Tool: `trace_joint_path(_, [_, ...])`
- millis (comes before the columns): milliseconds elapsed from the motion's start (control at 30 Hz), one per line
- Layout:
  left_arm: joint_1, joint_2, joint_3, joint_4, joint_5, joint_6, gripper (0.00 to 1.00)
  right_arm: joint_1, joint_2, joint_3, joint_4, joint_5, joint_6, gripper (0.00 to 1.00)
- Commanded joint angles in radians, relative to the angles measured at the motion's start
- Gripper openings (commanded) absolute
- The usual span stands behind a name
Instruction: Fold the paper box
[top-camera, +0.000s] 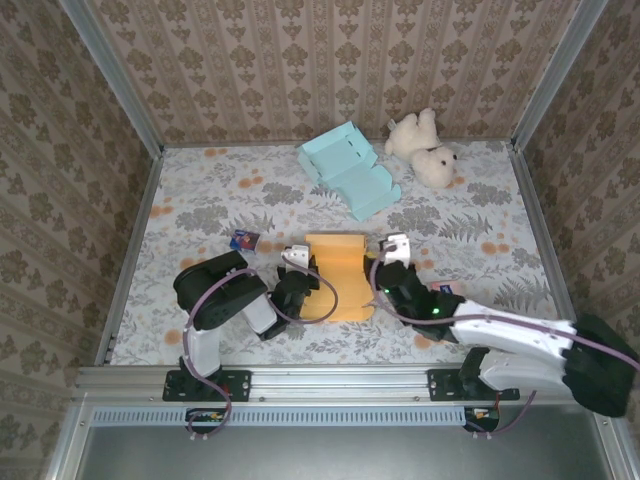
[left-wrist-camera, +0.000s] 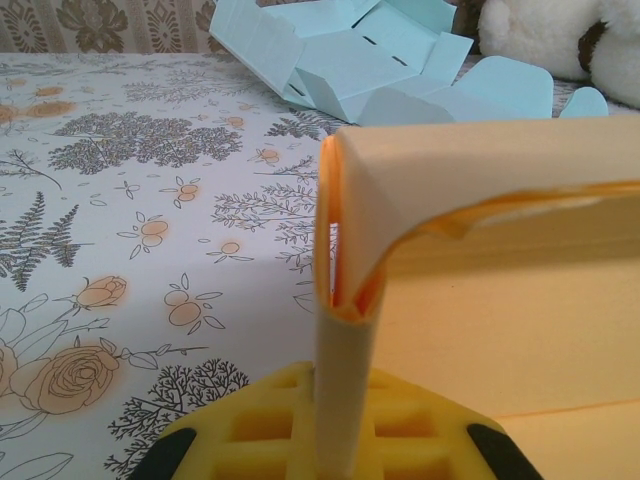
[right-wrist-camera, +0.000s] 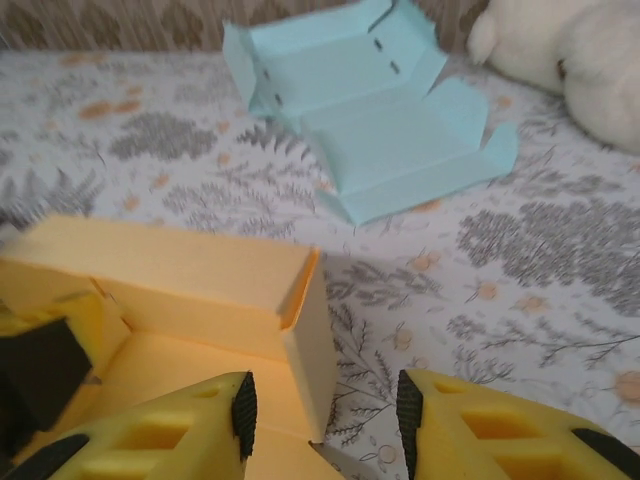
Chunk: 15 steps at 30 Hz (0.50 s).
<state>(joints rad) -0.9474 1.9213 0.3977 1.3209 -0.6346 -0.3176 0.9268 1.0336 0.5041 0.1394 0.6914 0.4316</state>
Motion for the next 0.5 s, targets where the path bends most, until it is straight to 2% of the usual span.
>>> trace_joint_path(0, [0.005,-0.02,0.006,-0.057,0.023,-0.003,0.0,0.0,-0.148,0.041,-0.298,0.028,0.041,0.47])
trace_joint_path(100, [0.006,-0.066,0.015,-0.133,0.066,-0.023,0.0,0.0,-0.258,0.111,-0.48,0.051,0.045,0.48])
trace_joint_path(167, [0.007,-0.137,0.038,-0.262,0.111,-0.036,0.0,-0.002,-0.331,0.149,-0.551,0.048,0.033,0.48])
trace_joint_path(233, [0.009,-0.225,0.096,-0.49,0.142,-0.055,0.0,-0.003,-0.391,0.155,-0.559,0.042,-0.019,0.53])
trace_joint_path(367, [0.007,-0.325,0.31,-1.084,0.165,-0.073,0.0,-0.005,-0.491,0.123,-0.526,0.073,-0.113,0.55])
trace_joint_path(467, [0.004,-0.351,0.424,-1.365,0.173,-0.057,0.0,-0.005,-0.567,0.064,-0.47,0.053,-0.132,0.55])
